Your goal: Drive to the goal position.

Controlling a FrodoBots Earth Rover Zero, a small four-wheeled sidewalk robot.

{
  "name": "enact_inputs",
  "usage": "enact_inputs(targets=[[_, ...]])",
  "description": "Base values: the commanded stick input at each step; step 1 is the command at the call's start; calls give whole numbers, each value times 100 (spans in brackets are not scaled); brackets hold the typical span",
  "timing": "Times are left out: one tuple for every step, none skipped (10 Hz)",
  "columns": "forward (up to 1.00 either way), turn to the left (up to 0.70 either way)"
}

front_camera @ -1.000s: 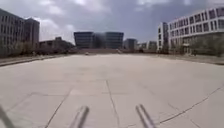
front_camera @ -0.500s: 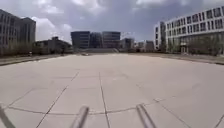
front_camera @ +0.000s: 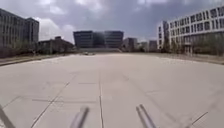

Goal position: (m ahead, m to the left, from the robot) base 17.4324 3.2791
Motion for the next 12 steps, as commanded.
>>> enact_inputs(targets=[[100,2],[100,2],[100,2],[100,2],[100,2],[100,2],[100,2],[100,2],[100,3],[100,3],[100,3],[100,3]])
